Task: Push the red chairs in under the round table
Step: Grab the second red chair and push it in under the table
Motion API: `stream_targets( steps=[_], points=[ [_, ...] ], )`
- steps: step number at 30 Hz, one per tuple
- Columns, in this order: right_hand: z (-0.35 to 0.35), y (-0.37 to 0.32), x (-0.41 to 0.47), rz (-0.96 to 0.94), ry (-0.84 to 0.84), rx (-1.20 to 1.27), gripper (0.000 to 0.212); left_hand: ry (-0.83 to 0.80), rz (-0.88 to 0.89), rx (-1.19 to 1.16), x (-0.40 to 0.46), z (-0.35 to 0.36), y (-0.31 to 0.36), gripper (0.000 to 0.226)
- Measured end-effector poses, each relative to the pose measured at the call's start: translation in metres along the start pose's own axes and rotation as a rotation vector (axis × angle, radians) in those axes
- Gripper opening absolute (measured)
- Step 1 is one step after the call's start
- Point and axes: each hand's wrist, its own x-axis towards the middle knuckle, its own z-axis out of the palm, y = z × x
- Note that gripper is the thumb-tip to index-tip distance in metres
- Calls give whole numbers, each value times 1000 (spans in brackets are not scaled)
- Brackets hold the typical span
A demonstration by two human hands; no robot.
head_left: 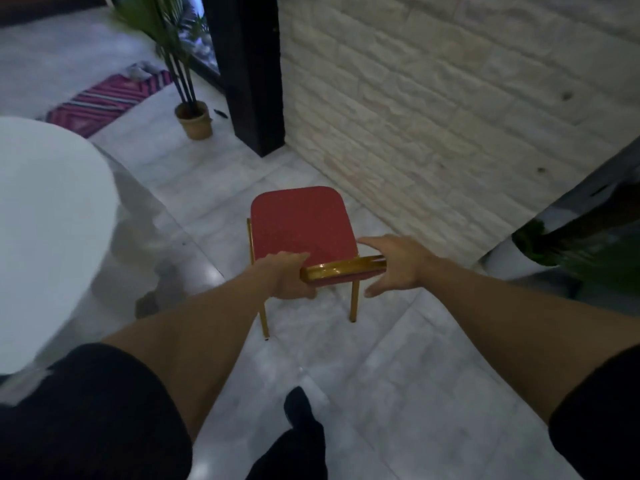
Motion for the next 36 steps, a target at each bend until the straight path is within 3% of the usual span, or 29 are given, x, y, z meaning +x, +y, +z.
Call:
stream_targets(
  steps=[3, 8, 15, 21, 23, 27, 32, 36],
  points=[
    [7, 12, 23, -63, -52, -11, 109, -28, -14, -55, 13, 7, 2, 49],
    [16, 28, 46, -185, -8, -65, 48, -79, -17, -111, 17, 3, 6, 59],
    [12, 49, 64, -345, -26, -116, 41, 29, -92, -46, 9, -2, 31, 56],
    [-17, 93, 83, -442, -131, -256, 28, 61, -285, -197, 9, 33, 91, 51],
    [-27, 99, 87, -547, -162, -311, 38, 56, -317, -253, 7, 45, 106, 48],
    [-36, 89, 93, -732, -191, -418, 51, 104, -403, -416, -10, 69, 133, 41],
    [-35, 63, 102, -851, -192, -515, 28, 140, -512, -526, -22, 93, 152, 21],
    [-37, 38, 114, -934, -164, -527, 31, 202, -591, -575, -23, 100, 153, 13]
  ],
)
